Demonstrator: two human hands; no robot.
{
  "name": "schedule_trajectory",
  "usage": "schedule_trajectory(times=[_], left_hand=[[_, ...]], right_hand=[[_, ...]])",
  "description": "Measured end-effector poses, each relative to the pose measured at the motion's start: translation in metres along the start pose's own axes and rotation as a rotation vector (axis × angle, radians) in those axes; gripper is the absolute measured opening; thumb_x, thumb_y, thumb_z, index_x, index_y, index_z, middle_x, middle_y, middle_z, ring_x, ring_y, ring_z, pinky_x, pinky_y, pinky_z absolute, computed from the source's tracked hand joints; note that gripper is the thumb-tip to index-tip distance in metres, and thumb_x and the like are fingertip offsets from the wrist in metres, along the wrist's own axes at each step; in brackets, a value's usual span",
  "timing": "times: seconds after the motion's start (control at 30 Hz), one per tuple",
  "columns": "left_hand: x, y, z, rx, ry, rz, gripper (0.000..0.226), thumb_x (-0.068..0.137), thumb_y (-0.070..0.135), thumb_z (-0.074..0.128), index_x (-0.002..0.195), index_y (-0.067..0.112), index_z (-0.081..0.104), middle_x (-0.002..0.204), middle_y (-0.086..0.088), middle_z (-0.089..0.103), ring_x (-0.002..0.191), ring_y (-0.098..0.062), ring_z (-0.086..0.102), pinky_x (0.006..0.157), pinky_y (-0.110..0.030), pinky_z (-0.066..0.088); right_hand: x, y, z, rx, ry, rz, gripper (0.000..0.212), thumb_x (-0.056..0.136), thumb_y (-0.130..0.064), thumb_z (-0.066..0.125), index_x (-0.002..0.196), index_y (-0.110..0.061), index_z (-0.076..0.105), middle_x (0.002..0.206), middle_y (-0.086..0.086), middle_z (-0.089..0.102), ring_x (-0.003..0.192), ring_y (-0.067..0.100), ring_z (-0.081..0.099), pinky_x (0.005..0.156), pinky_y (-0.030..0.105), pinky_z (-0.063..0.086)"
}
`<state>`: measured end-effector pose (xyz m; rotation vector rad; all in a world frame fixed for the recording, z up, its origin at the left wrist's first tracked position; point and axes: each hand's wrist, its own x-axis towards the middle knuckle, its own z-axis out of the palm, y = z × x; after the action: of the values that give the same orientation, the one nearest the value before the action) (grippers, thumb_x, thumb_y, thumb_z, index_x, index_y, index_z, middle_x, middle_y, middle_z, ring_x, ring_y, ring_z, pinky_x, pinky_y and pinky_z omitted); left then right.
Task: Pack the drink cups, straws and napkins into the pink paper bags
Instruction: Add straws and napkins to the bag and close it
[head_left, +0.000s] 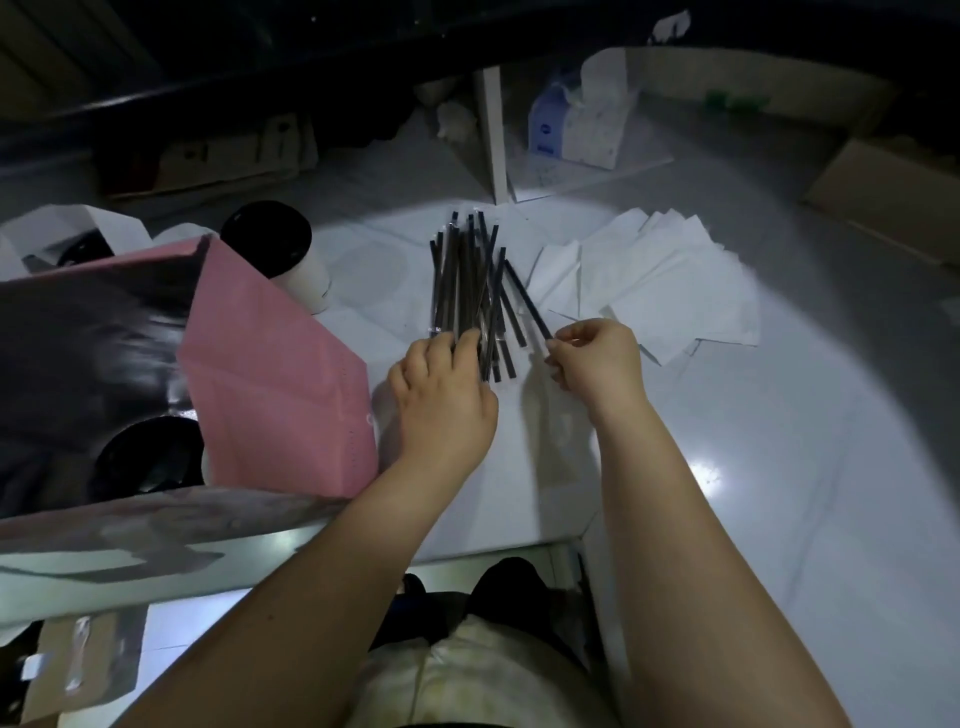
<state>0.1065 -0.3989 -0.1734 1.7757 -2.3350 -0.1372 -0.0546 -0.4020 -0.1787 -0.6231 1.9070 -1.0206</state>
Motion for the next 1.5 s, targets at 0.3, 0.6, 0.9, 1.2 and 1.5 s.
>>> schedule_trajectory(times=[0.3, 0.6, 0.9, 1.2, 1.5], left_hand=[[0.011, 0.026, -0.033, -0.019, -0.005, 0.068, 0.058, 0.079, 0.020, 0.057, 0.136, 0.018, 0.049, 0.127, -0.004, 0.055, 0.119, -0.028, 0.043, 0.098, -0.044, 0.031], [0.027, 0.046, -0.130, -0.028, 0.072, 0.113, 0.047, 0.088, 0.025, 0.054, 0.134, 0.024, 0.048, 0.133, -0.001, 0.049, 0.126, -0.026, 0.036, 0.105, -0.042, 0.023], [0.031, -0.031, -0.237, -0.150, 0.123, 0.038, 0.045, 0.090, 0.028, 0.057, 0.134, 0.033, 0.049, 0.134, 0.004, 0.051, 0.129, -0.023, 0.035, 0.105, -0.042, 0.027], [-0.019, -0.178, -0.286, -0.197, 0.175, 0.082, 0.038, 0.087, 0.030, 0.067, 0.124, 0.035, 0.059, 0.119, 0.011, 0.060, 0.118, -0.016, 0.046, 0.100, -0.039, 0.037], [-0.049, -0.289, -0.277, -0.148, 0.010, 0.122, 0.046, 0.076, 0.043, 0.077, 0.120, 0.037, 0.064, 0.124, 0.014, 0.063, 0.121, -0.011, 0.052, 0.103, -0.042, 0.042]], right_hand=[[-0.036, -0.014, -0.031, 0.167, -0.013, 0.009, 0.009, 0.093, 0.002, 0.053, 0.095, -0.004, 0.059, 0.079, 0.010, 0.065, 0.050, 0.017, 0.057, 0.049, 0.025, 0.049], [-0.090, -0.091, -0.053, 0.298, -0.085, -0.268, 0.020, 0.092, 0.004, 0.057, 0.107, -0.006, 0.064, 0.085, 0.013, 0.069, 0.064, 0.018, 0.065, 0.055, 0.018, 0.051], [-0.150, -0.190, -0.004, 0.318, -0.249, -0.411, 0.010, 0.088, 0.001, 0.065, 0.094, -0.006, 0.069, 0.079, 0.010, 0.073, 0.074, 0.023, 0.070, 0.074, 0.034, 0.061], [-0.221, -0.218, 0.108, 0.279, -0.429, -0.440, 0.013, 0.086, -0.001, 0.067, 0.097, -0.006, 0.070, 0.089, 0.014, 0.073, 0.081, 0.024, 0.072, 0.077, 0.038, 0.059], [-0.245, -0.183, 0.186, -0.181, -0.364, -0.583, 0.017, 0.082, -0.001, 0.073, 0.079, -0.018, 0.068, 0.084, 0.008, 0.073, 0.086, 0.028, 0.070, 0.081, 0.037, 0.055]])
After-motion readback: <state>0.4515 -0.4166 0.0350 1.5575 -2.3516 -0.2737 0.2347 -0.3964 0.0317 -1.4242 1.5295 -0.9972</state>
